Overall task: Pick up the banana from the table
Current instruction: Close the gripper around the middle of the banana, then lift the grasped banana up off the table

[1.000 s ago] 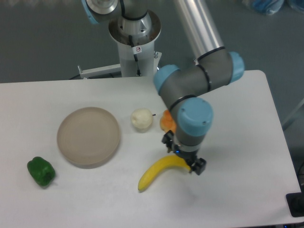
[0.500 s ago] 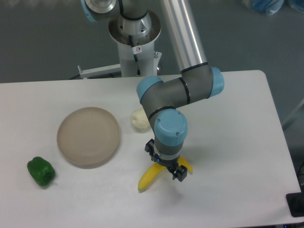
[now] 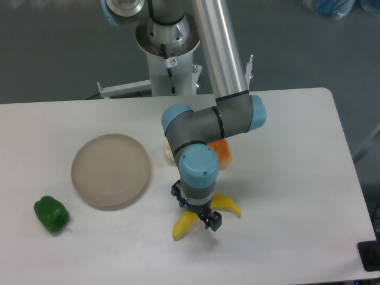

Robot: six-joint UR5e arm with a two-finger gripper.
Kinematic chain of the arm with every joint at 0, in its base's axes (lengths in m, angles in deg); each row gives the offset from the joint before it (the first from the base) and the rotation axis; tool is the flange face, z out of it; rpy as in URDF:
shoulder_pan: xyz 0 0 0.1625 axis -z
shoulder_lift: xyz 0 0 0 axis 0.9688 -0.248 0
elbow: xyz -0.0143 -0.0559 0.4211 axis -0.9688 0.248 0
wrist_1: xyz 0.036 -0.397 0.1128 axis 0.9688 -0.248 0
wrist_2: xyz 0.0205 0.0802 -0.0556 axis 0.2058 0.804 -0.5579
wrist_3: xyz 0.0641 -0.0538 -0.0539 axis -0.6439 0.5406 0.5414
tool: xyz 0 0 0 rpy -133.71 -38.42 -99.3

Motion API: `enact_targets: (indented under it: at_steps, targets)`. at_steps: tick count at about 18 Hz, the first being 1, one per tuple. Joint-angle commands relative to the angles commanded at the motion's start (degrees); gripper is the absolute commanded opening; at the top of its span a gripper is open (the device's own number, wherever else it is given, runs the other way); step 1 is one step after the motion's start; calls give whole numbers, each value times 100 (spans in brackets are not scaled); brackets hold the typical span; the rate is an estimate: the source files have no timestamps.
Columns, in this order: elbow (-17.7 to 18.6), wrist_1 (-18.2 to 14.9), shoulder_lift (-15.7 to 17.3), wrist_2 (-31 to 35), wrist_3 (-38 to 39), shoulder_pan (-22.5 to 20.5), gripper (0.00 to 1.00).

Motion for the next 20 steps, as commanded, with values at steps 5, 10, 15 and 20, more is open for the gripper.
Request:
enact_targets:
  at_steps: [5, 10, 15, 20]
  targets:
    - [-26, -26, 0, -18, 17, 0, 48]
    - [-88, -105, 79, 9, 17, -18, 23]
    - [-280, -604, 219, 52, 9, -70, 23]
    - [-772, -1238, 316, 62, -35, -158, 24]
